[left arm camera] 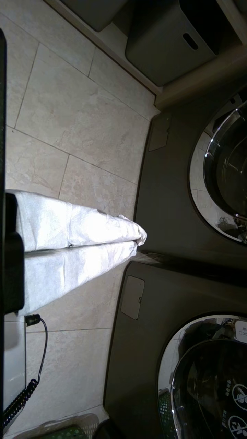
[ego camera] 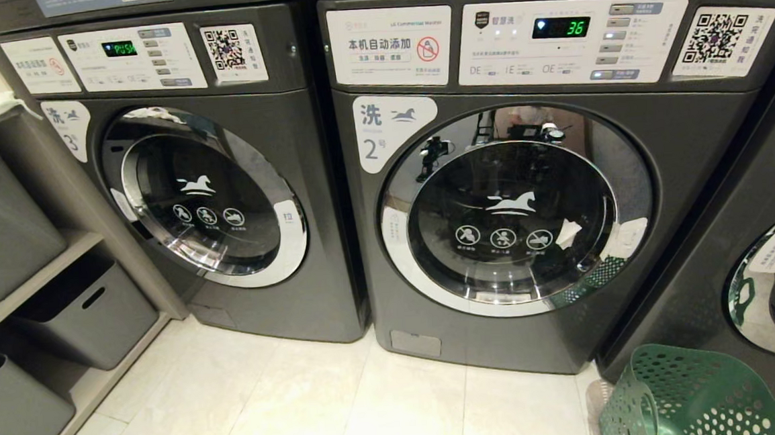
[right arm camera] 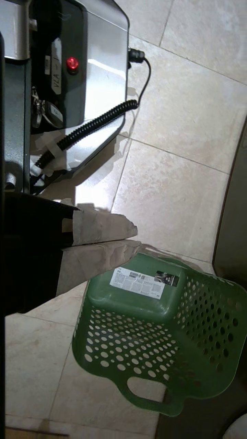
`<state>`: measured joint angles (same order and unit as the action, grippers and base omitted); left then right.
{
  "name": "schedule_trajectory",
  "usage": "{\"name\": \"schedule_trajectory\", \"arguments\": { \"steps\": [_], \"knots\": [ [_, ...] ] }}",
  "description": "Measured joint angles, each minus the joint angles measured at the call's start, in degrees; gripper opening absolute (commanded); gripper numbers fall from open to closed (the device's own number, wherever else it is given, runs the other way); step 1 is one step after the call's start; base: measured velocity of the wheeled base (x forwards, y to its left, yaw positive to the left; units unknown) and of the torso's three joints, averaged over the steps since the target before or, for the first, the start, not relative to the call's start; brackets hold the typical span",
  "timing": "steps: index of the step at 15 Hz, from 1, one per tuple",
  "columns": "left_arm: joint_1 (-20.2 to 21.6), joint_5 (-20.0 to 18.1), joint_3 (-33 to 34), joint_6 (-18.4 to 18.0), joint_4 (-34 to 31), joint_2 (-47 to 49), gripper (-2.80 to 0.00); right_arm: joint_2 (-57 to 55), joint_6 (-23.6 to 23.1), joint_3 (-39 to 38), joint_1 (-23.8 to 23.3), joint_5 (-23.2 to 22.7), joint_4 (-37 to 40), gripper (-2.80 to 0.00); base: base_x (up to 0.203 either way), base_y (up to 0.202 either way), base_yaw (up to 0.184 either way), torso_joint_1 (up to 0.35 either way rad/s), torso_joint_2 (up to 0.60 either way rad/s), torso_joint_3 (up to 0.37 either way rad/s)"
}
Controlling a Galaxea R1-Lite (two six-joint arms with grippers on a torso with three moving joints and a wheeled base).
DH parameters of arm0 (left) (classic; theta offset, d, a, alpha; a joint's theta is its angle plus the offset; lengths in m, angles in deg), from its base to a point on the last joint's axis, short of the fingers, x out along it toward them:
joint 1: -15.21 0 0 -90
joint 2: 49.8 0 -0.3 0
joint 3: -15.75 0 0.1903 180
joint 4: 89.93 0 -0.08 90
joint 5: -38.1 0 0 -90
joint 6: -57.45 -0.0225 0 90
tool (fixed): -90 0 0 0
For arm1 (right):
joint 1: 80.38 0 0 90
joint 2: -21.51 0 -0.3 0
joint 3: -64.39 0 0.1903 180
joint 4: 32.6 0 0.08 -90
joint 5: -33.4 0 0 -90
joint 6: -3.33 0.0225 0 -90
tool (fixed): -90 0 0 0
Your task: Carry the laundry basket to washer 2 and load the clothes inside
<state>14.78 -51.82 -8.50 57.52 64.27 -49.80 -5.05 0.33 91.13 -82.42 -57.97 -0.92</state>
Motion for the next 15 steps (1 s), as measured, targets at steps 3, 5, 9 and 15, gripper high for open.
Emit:
{"name": "schedule_trajectory", "arguments": {
  "steps": [3, 5, 9, 15],
  "knots": [
    [0.00, 0.00, 0.00, 0.00, 0.00, 0.00, -2.80, 6.09, -0.20, -0.10, -0.17, -0.09, 0.09, -2.80, 0.000, 0.000, 0.000, 0.000, 0.00, 0.000],
    [0.00, 0.00, 0.00, 0.00, -0.02, 0.00, -2.80, 14.20, -0.91, -0.16, 0.85, -0.16, -0.12, -2.80, 0.000, 0.000, 0.000, 0.000, 0.00, 0.000],
    [0.00, 0.00, 0.00, 0.00, -0.01, 0.00, -2.80, 24.21, -1.65, -2.60, 2.09, 0.01, -6.95, -2.80, 0.000, 0.000, 0.000, 0.000, 0.00, 0.000],
    [0.00, 0.00, 0.00, 0.00, 0.00, 0.00, -2.80, 26.56, -4.99, -3.33, 2.29, 0.12, -8.56, -2.80, 0.000, 0.000, 0.000, 0.000, 0.00, 0.000]
  ]
}}
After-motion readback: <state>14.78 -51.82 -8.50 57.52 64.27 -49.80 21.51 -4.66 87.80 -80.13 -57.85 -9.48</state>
